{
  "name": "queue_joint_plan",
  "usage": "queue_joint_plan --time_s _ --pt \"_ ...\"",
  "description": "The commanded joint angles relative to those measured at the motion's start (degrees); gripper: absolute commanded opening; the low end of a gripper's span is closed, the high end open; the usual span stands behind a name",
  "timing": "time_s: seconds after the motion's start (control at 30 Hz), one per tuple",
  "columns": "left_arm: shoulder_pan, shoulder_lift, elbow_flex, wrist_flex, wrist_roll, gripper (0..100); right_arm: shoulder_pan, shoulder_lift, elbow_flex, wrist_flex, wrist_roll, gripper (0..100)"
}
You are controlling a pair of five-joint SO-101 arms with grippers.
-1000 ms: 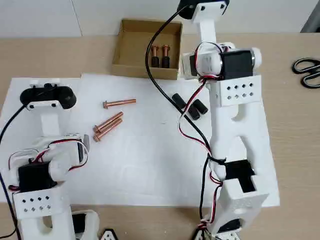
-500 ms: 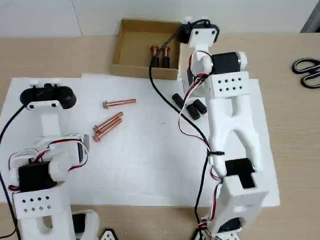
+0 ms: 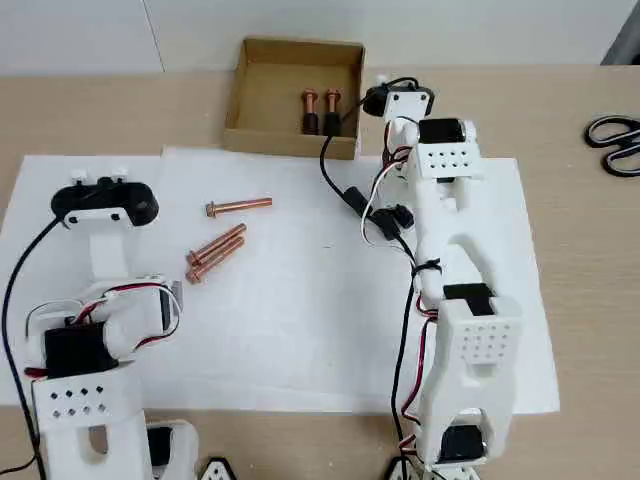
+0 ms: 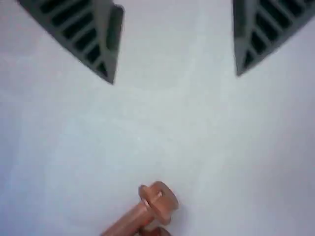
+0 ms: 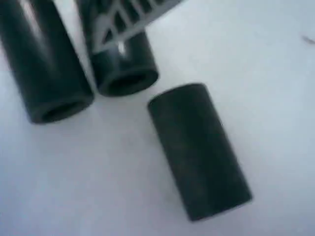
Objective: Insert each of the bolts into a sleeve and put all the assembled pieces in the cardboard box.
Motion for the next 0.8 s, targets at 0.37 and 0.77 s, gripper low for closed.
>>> queue_joint_plan --time_s 0.37,0.77 --pt "-0.53 -0.62 -0.13 -1.58 -0.26 15 0.57 6.64 -0.18 -3.65 2.20 17.2" --pt "-0.53 -0.62 -0.31 -1.58 -0.26 15 2.24 4.18 -2.02 -0.48 5.01 0.4"
